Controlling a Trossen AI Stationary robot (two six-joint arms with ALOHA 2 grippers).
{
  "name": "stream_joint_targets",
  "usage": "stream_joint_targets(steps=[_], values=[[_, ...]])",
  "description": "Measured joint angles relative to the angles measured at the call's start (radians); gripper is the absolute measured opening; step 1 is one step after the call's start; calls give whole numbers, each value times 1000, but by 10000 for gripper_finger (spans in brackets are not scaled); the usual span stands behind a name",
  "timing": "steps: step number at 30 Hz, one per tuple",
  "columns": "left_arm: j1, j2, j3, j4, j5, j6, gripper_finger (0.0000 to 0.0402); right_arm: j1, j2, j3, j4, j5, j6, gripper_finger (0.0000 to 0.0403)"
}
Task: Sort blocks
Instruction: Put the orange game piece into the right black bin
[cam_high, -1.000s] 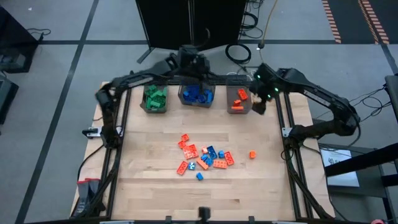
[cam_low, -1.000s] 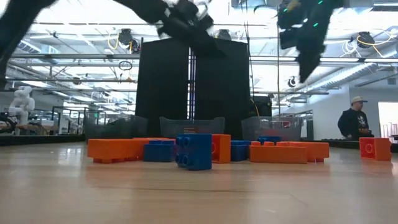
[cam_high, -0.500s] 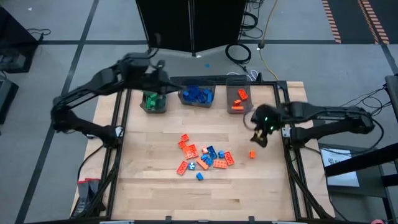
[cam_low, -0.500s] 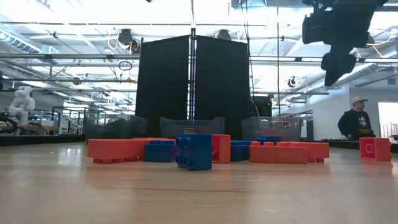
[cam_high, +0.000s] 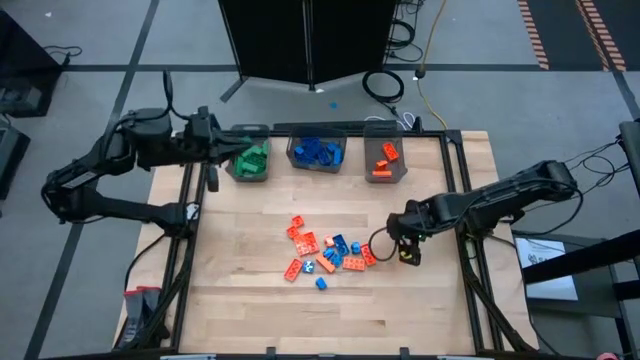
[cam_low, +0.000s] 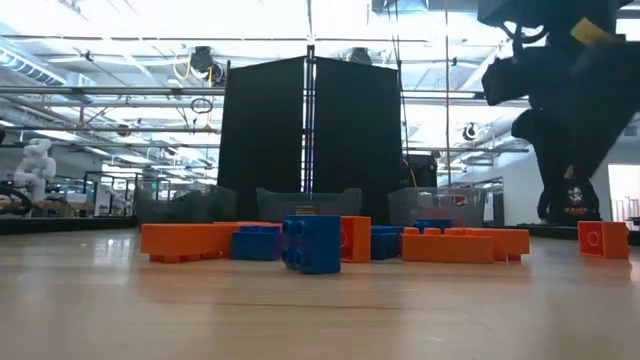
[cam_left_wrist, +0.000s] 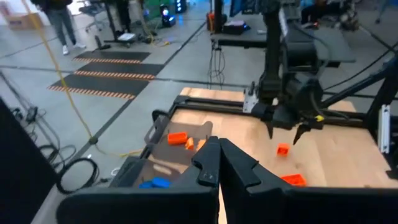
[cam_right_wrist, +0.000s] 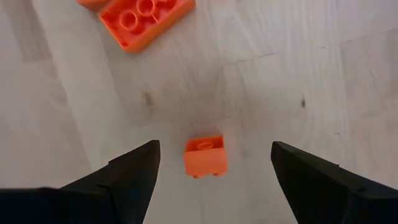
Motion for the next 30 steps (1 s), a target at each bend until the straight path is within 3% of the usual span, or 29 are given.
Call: stream_joint_targets(steps=[11,22,25,30], values=[[-39,-27,-78,-38,-49,-26,0,117,125,-6,26,32,24,302],[-39,-26,-79,-36,-49,-26,0,124,164,-153,194,26,95,299],[-39,-26,-78,-36,-49,-26,0,122,160,-166,210,25,103,277],[-38,-26,-78,-36,-50,-26,0,123,161,-168,236,21,71,192]])
